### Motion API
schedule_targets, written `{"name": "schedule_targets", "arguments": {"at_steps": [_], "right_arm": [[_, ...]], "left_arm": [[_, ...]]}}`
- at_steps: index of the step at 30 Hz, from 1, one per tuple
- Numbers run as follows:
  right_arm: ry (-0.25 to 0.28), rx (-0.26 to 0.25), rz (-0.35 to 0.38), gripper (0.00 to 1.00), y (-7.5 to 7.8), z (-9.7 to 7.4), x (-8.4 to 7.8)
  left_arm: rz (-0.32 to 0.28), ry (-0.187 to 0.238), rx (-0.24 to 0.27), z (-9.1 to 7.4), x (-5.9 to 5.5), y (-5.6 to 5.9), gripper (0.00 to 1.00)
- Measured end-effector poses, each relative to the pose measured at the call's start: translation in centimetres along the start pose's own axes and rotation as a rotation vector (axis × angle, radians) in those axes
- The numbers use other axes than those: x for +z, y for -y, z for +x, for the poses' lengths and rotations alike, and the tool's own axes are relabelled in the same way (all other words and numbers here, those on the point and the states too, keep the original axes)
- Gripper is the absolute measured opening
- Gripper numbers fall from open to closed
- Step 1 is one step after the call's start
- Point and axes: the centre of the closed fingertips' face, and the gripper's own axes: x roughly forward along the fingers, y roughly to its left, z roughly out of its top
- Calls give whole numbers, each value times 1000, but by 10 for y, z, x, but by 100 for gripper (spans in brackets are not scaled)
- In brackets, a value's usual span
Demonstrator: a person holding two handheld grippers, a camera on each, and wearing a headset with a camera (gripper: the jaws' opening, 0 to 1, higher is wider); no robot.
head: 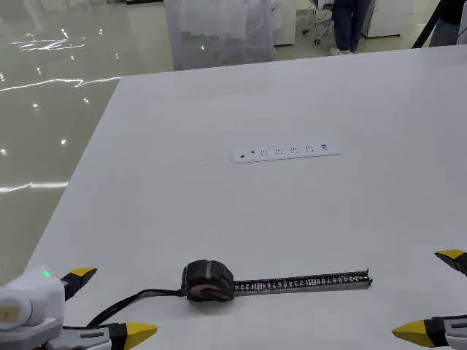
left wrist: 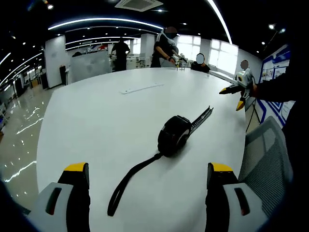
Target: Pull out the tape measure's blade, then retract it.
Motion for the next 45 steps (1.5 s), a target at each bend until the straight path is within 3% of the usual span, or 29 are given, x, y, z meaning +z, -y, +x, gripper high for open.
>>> {"name": "schedule_targets", "arguments": {"at_steps": [1,2,3,4,5,7,8,10,13,17,20,31,45], "right_arm": [[-1,-5,-8,99,0,-3,-4],[-7,-6,-7,99,-4,-6,-4],[-7,-11,-7,99,-5,-9,-6],[-5,-15,-9,99,-6,-12,-7],[-5,-16,-9,99,-6,-14,-8],[-4,-25,-8,99,-5,-19,-13],[-3,-31,-7,99,-5,-22,-16],[-2,-44,0,99,-3,-27,-18],[25,-57,31,99,-1,-34,-19],[19,-63,39,99,0,-37,-26],[7,-65,38,99,1,-38,-32],[-9,-57,22,99,0,-42,-37],[8,-70,30,99,5,-52,-33]], "left_arm": [[36,8,23,-2,-2,-6,99],[67,42,35,-3,3,-9,99],[56,132,24,-6,14,-2,99],[26,157,24,-8,17,-2,99],[-4,136,30,-10,12,-5,99],[-1,42,64,-14,-4,-11,99],[-4,30,54,-15,-8,-8,99],[-8,37,52,-17,-11,-4,99],[-5,3,60,-22,-18,-5,99],[-13,10,67,-28,-19,-6,99],[-8,-26,67,-30,-25,-6,99],[6,-7,36,-31,-20,4,99],[-7,-9,32,-31,-20,4,99]]}}
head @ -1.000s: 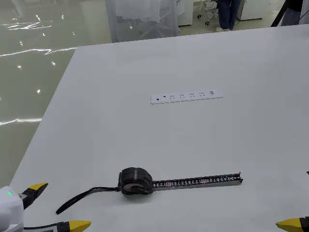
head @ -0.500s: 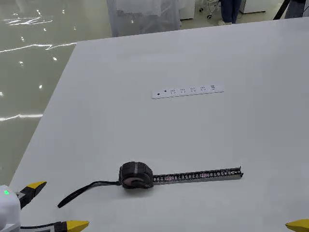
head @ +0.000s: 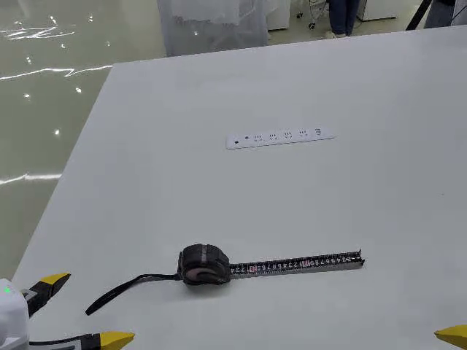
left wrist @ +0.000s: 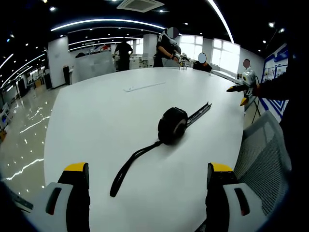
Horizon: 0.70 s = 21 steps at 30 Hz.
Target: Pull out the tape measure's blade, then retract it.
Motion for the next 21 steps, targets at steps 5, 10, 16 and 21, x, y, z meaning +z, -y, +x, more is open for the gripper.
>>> {"name": "schedule_targets", "arguments": {"at_steps": [5,10,16,21], "right_arm": [[2,5,-4,99,2,2,1],[-2,16,-6,99,4,3,-1],[-7,21,-12,99,6,2,-4],[-28,40,-38,99,3,1,-8]], "left_arm": [[-9,-6,10,-3,-2,-1,99],[-12,-4,7,-3,-3,5,99],[-15,7,7,-1,0,9,99],[1,27,7,0,4,11,99]]}}
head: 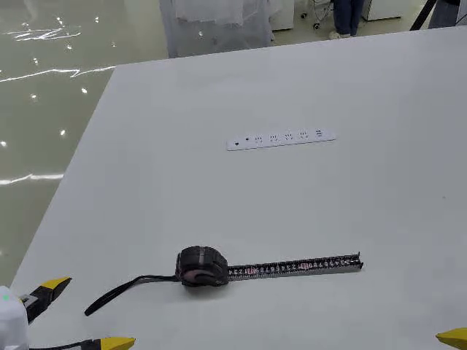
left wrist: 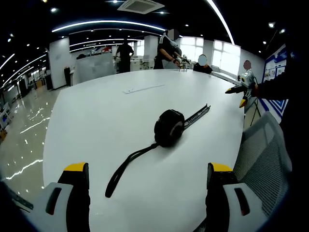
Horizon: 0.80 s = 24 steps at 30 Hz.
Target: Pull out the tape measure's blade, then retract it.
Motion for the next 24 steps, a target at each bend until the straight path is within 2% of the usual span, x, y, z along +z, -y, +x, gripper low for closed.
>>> {"name": "schedule_targets", "arguments": {"at_steps": [8,11,12,14,16,20,22,24], "right_arm": [[-18,3,-31,99,-1,0,-1],[-30,11,-44,96,0,1,-1],[-32,7,-49,96,1,2,1],[-26,12,-40,98,1,3,4],[-28,18,-50,99,1,5,7],[-41,51,-57,99,0,8,8],[-55,73,-57,99,-2,11,6],[-66,87,-62,99,-4,13,5]], "left_arm": [[21,-6,-9,4,3,2,99],[12,29,-12,5,9,2,99],[-14,19,-20,8,8,3,99],[24,11,-6,9,7,0,99],[12,12,-11,11,10,3,99],[22,5,-9,17,14,6,99],[-4,1,-34,21,14,11,99],[-3,5,-46,23,16,15,99]]}}
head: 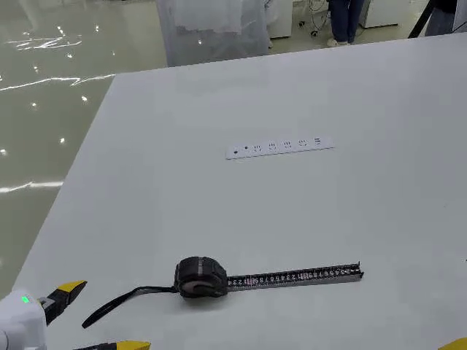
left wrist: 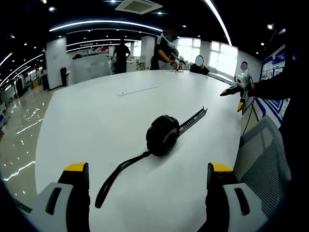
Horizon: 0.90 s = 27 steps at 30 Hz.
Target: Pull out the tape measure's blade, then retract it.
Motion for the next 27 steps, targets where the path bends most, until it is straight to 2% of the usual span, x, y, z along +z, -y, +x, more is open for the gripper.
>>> {"name": "schedule_targets", "arguments": {"at_steps": [5,10,11,17,19,21,23,25,27], "right_arm": [[-3,21,-16,99,0,2,8],[-2,27,-45,99,4,5,17],[-3,26,-54,99,5,5,20],[20,38,-52,99,10,9,35],[-1,48,-86,99,10,12,35],[1,59,-93,99,9,14,40],[-6,70,-107,99,9,15,42],[-10,71,-121,99,11,16,43],[-11,75,-128,99,13,17,45]], "left_arm": [[3,0,-1,6,4,3,99],[-8,-6,16,13,6,1,99],[-10,-1,7,14,8,6,99],[-9,3,20,23,15,9,99],[7,-1,43,26,18,8,99],[0,8,50,29,21,10,99],[38,29,97,31,26,5,99],[23,18,98,33,25,8,99],[23,26,102,37,28,10,99]]}}
